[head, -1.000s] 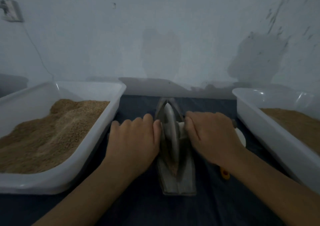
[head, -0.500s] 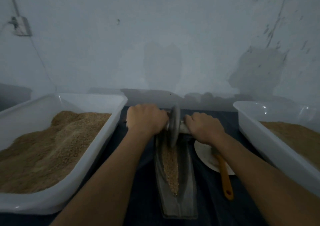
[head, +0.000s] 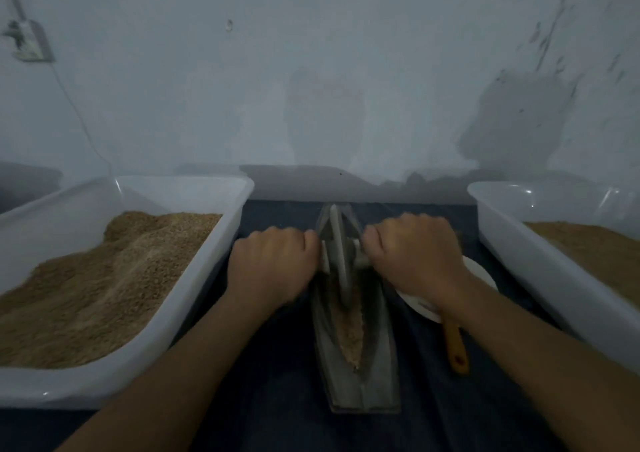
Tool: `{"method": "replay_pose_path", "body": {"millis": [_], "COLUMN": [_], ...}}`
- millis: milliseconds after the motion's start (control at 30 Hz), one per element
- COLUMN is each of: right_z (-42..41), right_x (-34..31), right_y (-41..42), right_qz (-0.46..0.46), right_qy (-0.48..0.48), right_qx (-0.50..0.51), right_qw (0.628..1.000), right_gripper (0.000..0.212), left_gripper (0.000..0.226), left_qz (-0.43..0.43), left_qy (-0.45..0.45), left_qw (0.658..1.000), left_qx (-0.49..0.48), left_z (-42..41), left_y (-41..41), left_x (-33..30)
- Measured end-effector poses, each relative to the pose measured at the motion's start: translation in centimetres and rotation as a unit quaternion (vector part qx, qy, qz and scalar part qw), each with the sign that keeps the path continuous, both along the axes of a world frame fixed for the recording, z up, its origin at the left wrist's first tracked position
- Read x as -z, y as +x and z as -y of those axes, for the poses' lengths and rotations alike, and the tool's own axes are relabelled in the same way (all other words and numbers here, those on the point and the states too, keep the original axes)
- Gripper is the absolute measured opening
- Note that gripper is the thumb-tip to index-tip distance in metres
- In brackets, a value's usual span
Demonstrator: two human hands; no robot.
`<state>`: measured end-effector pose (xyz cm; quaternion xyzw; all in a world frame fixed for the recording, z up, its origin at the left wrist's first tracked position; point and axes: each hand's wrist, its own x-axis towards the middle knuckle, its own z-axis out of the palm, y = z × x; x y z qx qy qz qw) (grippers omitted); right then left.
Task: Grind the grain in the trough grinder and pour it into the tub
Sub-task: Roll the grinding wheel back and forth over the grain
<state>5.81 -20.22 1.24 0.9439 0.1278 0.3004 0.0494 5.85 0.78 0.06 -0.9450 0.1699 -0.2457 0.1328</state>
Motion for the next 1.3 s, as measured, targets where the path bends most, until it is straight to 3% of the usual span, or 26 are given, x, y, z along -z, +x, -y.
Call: {"method": "replay_pose_path", "body": {"millis": [100, 167, 300, 433, 567, 667, 767, 867, 967, 1067, 1167, 1233, 1300], "right_z": [0.3, 0.2, 0.2, 0.3, 0.8, 0.6, 0.6, 0.9, 1.3, 0.6, 0.0, 0.4, 0.4], "right_x": [-1.5, -1.9, -0.4, 1.2, 1.9, 1.1, 0.0, -0.6, 0.6, 0.9, 1.0, 1.1, 1.0], "right_y": [5.9, 7.1, 2.2, -5.2, -6.4, -2.3, 4.1, 6.7, 3.3, -2.3, -6.2, -6.3, -4.6], "right_qz": [-0.122, -0.141, -0.019, 0.039, 0.071, 0.011, -0.088, -0.166, -0.113, -0.013, 0.078, 0.068, 0.031], "right_qy": [0.021, 0.017, -0.050, 0.058, 0.045, 0.055, 0.092, 0.127, 0.054, 0.049, 0.043, 0.052, 0.070], "right_qx": [0.045, 0.048, -0.010, -0.044, -0.060, -0.013, 0.044, 0.064, 0.049, -0.006, -0.057, -0.063, -0.019], "right_qw": [0.991, 0.989, 0.999, 0.997, 0.995, 0.998, 0.991, 0.976, 0.991, 0.999, 0.994, 0.994, 0.997], "right_gripper": [0.047, 0.046, 0.037, 0.033, 0.029, 0.039, 0.032, 0.041, 0.026, 0.040, 0.041, 0.042, 0.047], "left_gripper": [0.026, 0.028, 0.018, 0.029, 0.034, 0.042, 0.037, 0.033, 0.036, 0.040, 0.033, 0.034, 0.031], "left_qz": [-0.065, -0.089, 0.017, 0.035, 0.055, 0.070, 0.064, 0.037, 0.069, 0.059, 0.072, 0.092, 0.094], "left_qy": [-0.056, -0.086, -0.067, -0.139, -0.178, -0.128, -0.033, -0.046, -0.066, -0.160, -0.215, -0.185, -0.083], "left_qw": [0.996, 0.991, 0.998, 0.986, 0.977, 0.987, 0.997, 0.998, 0.995, 0.983, 0.969, 0.974, 0.990], "left_qx": [-0.039, -0.047, -0.003, 0.085, 0.108, 0.071, 0.022, -0.019, 0.018, 0.069, 0.098, 0.099, 0.064], "left_z": [1.0, 1.2, 0.3, -1.6, -1.6, -0.5, 0.7, 1.7, 2.0, -0.2, -1.6, -1.6, -0.9], "left_y": [5.4, 6.5, 1.8, -4.2, -4.9, -1.3, 3.4, 5.7, 2.8, -1.6, -4.8, -4.8, -2.7], "left_x": [-1.3, -1.6, 0.1, 1.6, 1.8, 0.9, -0.5, -1.7, -0.9, 0.8, 1.9, 1.7, 1.0]}}
